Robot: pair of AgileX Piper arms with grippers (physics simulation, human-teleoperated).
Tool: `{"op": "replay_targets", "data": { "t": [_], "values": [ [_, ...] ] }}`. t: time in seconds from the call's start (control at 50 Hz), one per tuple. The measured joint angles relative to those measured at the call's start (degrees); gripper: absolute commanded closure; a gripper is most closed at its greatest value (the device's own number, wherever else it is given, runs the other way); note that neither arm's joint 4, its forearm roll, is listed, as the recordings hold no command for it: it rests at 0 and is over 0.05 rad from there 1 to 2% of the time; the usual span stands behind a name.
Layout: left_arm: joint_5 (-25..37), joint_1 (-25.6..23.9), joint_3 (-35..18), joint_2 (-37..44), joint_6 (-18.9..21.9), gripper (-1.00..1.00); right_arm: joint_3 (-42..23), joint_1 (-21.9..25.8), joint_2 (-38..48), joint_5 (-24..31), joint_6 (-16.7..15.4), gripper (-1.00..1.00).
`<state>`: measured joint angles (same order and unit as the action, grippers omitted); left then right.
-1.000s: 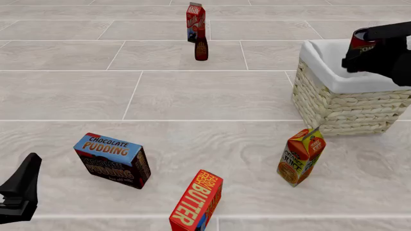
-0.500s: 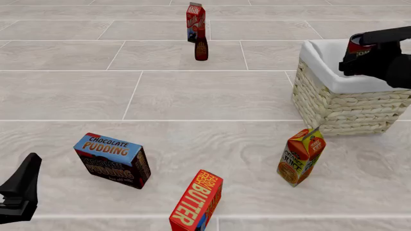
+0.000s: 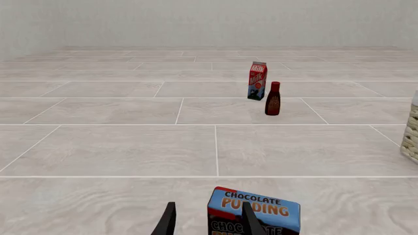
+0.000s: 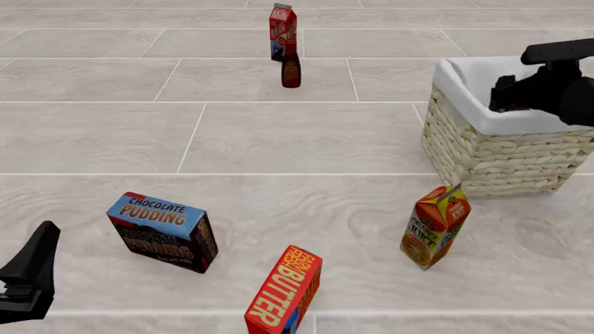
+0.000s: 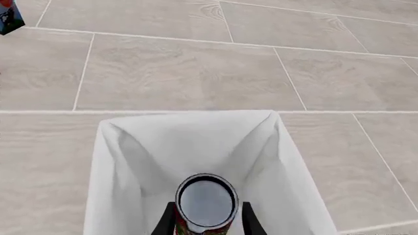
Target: Pick the tomato sauce and place it in the basket.
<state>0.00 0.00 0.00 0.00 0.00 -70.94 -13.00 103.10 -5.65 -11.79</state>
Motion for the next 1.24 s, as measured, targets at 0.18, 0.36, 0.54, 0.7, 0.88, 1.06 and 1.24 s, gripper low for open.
{"op": "replay_targets", "data": {
  "t": [0.18,0.36,0.54,0.7,0.88,1.06,1.24],
  "values": [
    [0.0,0.0,0.0,0.0,0.0,-1.0,-0.61,0.25,0.12,0.56,1.23,-1.0],
    [0.0,0.0,0.0,0.0,0.0,-1.0,-0.86,0.7,0.0,0.83,1.82,-1.0],
    [0.0,0.0,0.0,0.0,0.0,-1.0,-0.74,0.91,-0.66,1.01,2.01,-1.0],
    [0.0,0.0,0.0,0.0,0.0,-1.0,0.16,1.16,-3.48,1.01,1.8,-1.0],
    [0.0,0.0,0.0,0.0,0.0,-1.0,1.64,1.86,-10.04,1.93,1.84,-1.0],
    [0.0,0.0,0.0,0.0,0.0,-1.0,3.94,3.26,-19.66,4.16,2.35,-1.0],
    [0.0,0.0,0.0,0.0,0.0,-1.0,7.7,4.49,-31.16,7.25,3.46,-1.0]
  ]
}}
